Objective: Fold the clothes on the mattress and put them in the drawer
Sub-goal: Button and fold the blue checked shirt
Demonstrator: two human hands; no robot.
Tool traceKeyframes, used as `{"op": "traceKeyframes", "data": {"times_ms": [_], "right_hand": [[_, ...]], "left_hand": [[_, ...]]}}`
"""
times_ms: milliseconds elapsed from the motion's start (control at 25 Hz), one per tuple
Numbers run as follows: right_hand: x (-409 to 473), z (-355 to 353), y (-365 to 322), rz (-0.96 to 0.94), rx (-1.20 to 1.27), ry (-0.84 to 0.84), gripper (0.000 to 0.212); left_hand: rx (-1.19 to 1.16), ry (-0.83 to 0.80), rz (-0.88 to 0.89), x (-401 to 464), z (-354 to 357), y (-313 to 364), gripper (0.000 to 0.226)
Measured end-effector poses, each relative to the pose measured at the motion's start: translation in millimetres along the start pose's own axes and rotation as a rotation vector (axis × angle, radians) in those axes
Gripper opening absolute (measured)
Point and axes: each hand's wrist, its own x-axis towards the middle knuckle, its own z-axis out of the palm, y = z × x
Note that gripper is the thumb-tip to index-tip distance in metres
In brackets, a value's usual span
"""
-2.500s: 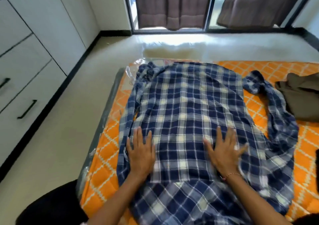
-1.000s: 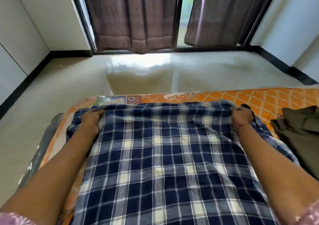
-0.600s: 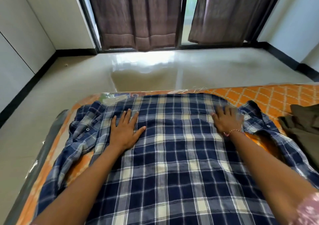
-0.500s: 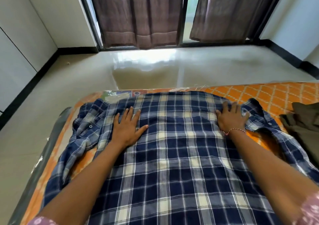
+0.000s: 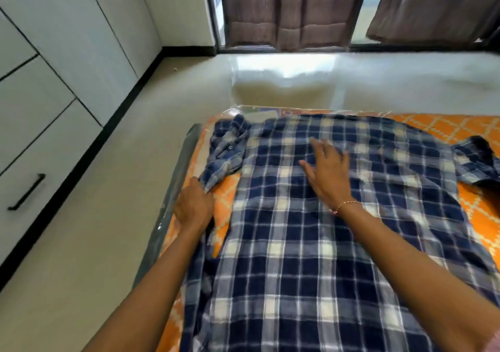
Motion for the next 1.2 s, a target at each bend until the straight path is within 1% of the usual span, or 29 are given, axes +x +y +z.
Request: {"op": "traceKeyframes", "data": {"times_ms": [40, 120, 160, 200, 240, 280, 320, 360, 400, 440, 480, 520, 600, 720, 760, 800, 840, 880, 920, 960, 1000, 1080, 1120, 1160, 1200], "right_hand": [[-12.7, 3.2, -32.6, -0.037, 0.206, -0.029, 0.050], [-36.3, 5.5, -95.6, -0.013, 0.611, -0.186, 0.037], [-43.5, 3.7, -121.9, 0.052, 0.793, -0.289, 0.034], [-45.8, -0.1, -142.2, 0.149, 0.987, -0.405, 0.033], [-45.6, -7.2, -157.7, 0.248, 1.196, -0.507, 0.032], [-43.8, -16.6, -165.7, 0.323, 1.387, -0.539, 0.031], [-38.7, -27.0, -165.9, 0.376, 1.537, -0.498, 0.034], [-36.3, -41.1, -161.0, 0.404, 1.653, -0.424, 0.035], [-35.0, -55.4, -151.1, 0.413, 1.752, -0.341, 0.035], [-39.3, -68.5, -138.5, 0.401, 1.812, -0.265, 0.032], [-47.9, -80.4, -124.2, 0.381, 1.846, -0.199, 0.030], [-60.8, -92.6, -108.5, 0.365, 1.860, -0.140, 0.028], [-80.9, -111.9, -72.4, 0.371, 1.868, -0.003, 0.028], [-117.0, -129.2, -14.4, 0.454, 1.832, 0.220, 0.024], [-133.7, -130.2, 5.1, 0.520, 1.804, 0.295, 0.023], [-154.7, -125.4, 21.0, 0.613, 1.788, 0.351, 0.027], [-179.6, -117.4, 31.4, 0.737, 1.779, 0.370, 0.037], [-204.9, -105.3, 35.9, 0.871, 1.782, 0.341, 0.048], [-225.8, -88.5, 30.5, 0.985, 1.763, 0.269, 0.055], [-242.5, -75.1, 17.7, 1.069, 1.721, 0.180, 0.056], [-252.8, -64.7, 3.3, 1.130, 1.644, 0.089, 0.052], [-260.9, -58.1, -25.0, 1.153, 1.501, -0.039, 0.033], [-260.9, -59.2, -31.0, 1.150, 1.471, -0.013, 0.025], [-261.6, -64.9, -32.0, 1.112, 1.476, 0.081, 0.024], [-262.8, -70.8, -25.2, 1.063, 1.539, 0.230, 0.021]], "left_hand": [[-0.135, -0.005, -0.031, -0.1, -7.0, -3.2, 0.034], [-0.447, 0.003, -0.097, -3.9, -23.8, 3.9, 0.023], [-0.559, -0.005, -0.030, -11.3, -31.9, 12.3, 0.019], [-0.622, -0.045, 0.110, -23.2, -40.1, 21.7, 0.018], [-0.635, -0.111, 0.288, -42.1, -48.7, 27.8, 0.023], [-0.603, -0.182, 0.454, -65.6, -56.0, 28.5, 0.038], [-0.519, -0.210, 0.562, -85.8, -57.0, 23.0, 0.059], [-0.386, -0.188, 0.604, -106.1, -53.8, 9.6, 0.079], [-0.214, -0.155, 0.587, -126.4, -48.1, -7.4, 0.090], [-0.030, -0.159, 0.538, -151.2, -43.3, -26.7, 0.090], [0.127, -0.205, 0.493, -176.6, -39.2, -43.8, 0.082], [0.228, -0.243, 0.478, -200.9, -36.1, -56.4, 0.073], [0.295, -0.228, 0.488, -233.5, -31.8, -61.3, 0.062], [0.390, -0.177, 0.560, -265.6, -34.9, -50.8, 0.064], [0.426, -0.186, 0.602, -276.1, -33.8, -48.5, 0.066], [0.446, -0.205, 0.645, -286.4, -31.5, -48.1, 0.066], [0.455, -0.208, 0.703, -297.5, -30.1, -49.1, 0.063], [0.442, -0.174, 0.778, -307.7, -30.5, -50.5, 0.056], [0.400, -0.115, 0.850, -313.4, -31.5, -52.5, 0.047], [0.361, -0.064, 0.941, -318.9, -34.0, -52.4, 0.038], [0.310, -0.020, 1.030, -323.3, -36.5, -51.4, 0.034], [0.271, -0.015, 1.094, -330.5, -42.3, -48.8, 0.038], [0.291, -0.036, 1.064, -334.1, -41.8, -49.6, 0.047], [0.333, -0.073, 0.963, -337.8, -39.4, -52.3, 0.061], [0.369, -0.127, 0.823, -341.4, -36.5, -58.1, 0.073]]}}
